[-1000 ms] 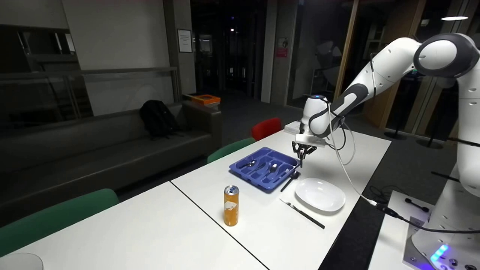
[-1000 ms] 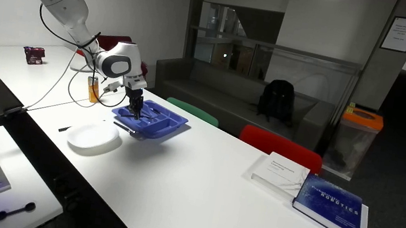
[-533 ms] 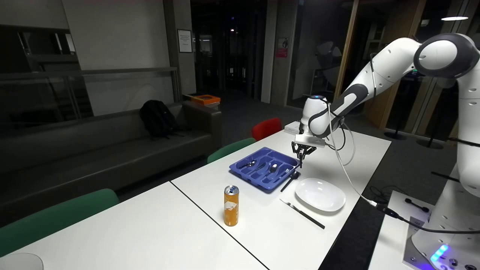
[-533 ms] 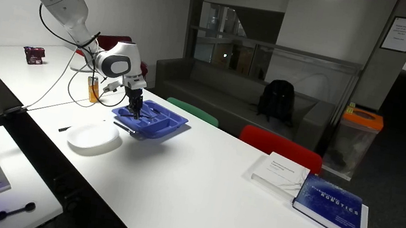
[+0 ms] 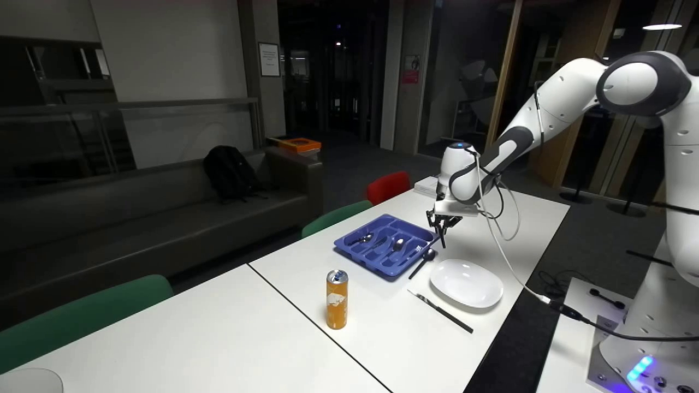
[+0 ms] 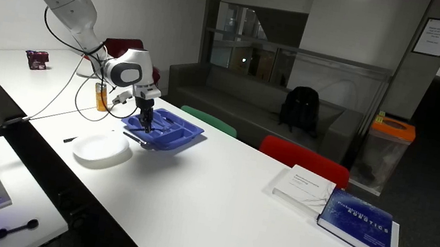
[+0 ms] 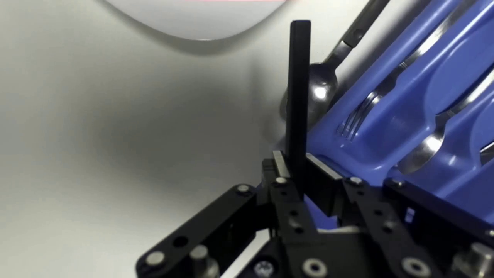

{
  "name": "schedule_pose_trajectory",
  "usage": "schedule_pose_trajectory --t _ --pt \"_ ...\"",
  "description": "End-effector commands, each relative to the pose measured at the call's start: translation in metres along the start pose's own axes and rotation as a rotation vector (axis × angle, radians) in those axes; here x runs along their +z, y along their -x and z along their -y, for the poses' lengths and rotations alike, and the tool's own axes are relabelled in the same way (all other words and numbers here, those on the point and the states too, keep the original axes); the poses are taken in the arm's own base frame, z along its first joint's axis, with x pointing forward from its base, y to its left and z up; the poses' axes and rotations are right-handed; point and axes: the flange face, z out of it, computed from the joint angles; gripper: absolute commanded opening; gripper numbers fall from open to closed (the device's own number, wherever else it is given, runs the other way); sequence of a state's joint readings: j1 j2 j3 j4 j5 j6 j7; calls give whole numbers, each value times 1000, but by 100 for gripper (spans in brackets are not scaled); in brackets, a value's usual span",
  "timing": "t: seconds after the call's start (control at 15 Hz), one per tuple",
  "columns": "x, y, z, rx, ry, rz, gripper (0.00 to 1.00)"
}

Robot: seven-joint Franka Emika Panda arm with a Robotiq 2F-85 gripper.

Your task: Remove a fork from the tray

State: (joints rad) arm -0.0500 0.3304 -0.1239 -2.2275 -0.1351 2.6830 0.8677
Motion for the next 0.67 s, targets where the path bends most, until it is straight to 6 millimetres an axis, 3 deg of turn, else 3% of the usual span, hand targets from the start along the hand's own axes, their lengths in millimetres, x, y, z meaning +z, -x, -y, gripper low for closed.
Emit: schedule_pose_trajectory --t 0.0,0.6 --pt "2 -2 -21 -189 -3 -33 4" --pt "15 -6 -78 -498 -29 -134 4"
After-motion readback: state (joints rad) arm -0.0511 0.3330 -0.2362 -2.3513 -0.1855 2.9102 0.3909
